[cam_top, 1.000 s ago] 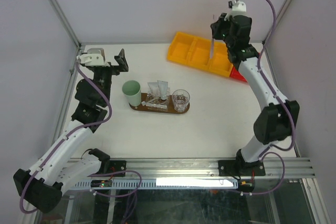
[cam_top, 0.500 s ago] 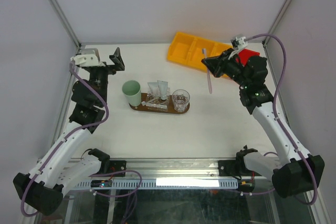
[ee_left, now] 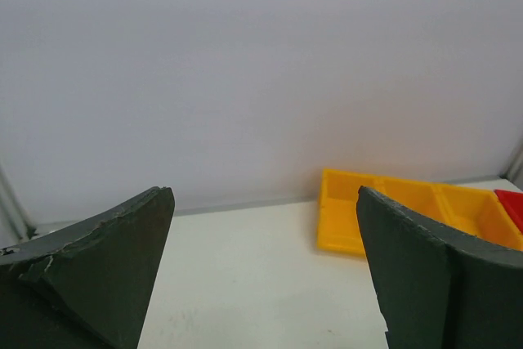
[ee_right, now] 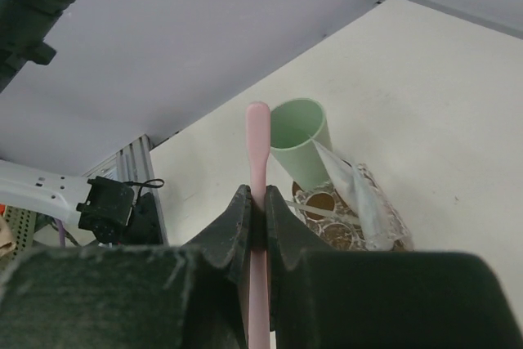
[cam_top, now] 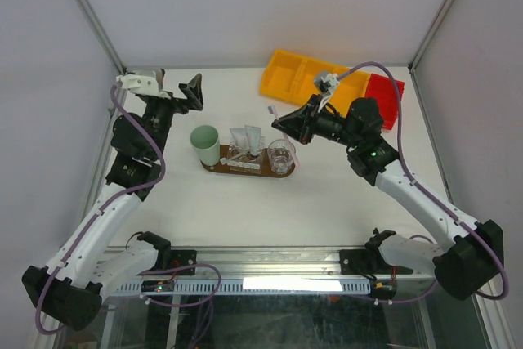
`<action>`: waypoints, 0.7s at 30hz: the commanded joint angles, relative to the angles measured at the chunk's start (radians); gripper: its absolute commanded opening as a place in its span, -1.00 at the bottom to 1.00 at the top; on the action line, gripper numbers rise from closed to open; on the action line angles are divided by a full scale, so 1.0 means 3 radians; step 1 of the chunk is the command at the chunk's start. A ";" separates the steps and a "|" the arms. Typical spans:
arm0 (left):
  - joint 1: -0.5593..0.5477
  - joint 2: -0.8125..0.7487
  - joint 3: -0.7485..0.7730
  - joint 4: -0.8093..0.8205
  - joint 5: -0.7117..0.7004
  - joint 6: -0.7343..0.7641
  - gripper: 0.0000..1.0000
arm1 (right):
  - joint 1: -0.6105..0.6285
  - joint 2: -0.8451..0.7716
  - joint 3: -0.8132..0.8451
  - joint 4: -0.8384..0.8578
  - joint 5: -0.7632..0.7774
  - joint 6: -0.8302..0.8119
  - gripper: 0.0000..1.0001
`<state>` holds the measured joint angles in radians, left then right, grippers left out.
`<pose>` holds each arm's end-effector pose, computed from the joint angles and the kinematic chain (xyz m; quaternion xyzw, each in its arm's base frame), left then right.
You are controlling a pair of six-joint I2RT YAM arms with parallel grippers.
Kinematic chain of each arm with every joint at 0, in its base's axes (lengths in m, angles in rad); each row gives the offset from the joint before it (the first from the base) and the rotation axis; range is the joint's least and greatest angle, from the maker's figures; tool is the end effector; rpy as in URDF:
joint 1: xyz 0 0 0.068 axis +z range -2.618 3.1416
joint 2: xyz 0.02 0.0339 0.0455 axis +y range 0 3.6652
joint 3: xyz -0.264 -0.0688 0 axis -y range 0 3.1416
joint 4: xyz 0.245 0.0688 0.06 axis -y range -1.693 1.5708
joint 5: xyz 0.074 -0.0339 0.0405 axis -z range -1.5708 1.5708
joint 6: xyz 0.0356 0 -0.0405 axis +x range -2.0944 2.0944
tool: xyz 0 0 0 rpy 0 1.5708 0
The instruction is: Prepare toiletry sets of a toothbrush and toothpaste on the tray
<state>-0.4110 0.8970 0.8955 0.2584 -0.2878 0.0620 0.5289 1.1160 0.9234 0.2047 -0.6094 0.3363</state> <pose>0.1919 -0.0726 0.4069 0.0312 0.6142 -0.0498 0.7870 0.2135 0.1484 0.3639 -0.2769 0.6468 0.4759 0.5277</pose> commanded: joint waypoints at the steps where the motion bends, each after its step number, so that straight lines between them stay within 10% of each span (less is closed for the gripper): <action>1: 0.0015 0.0113 0.0238 -0.0129 0.0691 -0.0209 0.98 | 0.0216 0.0058 0.0066 0.0493 0.0049 -0.0206 -1.00; 21: 0.0074 0.0180 0.0890 -0.0925 0.1151 -0.0811 0.98 | 0.0630 0.0359 0.0199 0.0677 0.0044 -0.1105 -1.00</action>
<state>-0.3973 0.9562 1.0290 0.0841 -0.0246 -0.0460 0.7136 1.2545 0.9440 0.3386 -0.6476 0.0505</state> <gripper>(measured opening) 0.990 0.078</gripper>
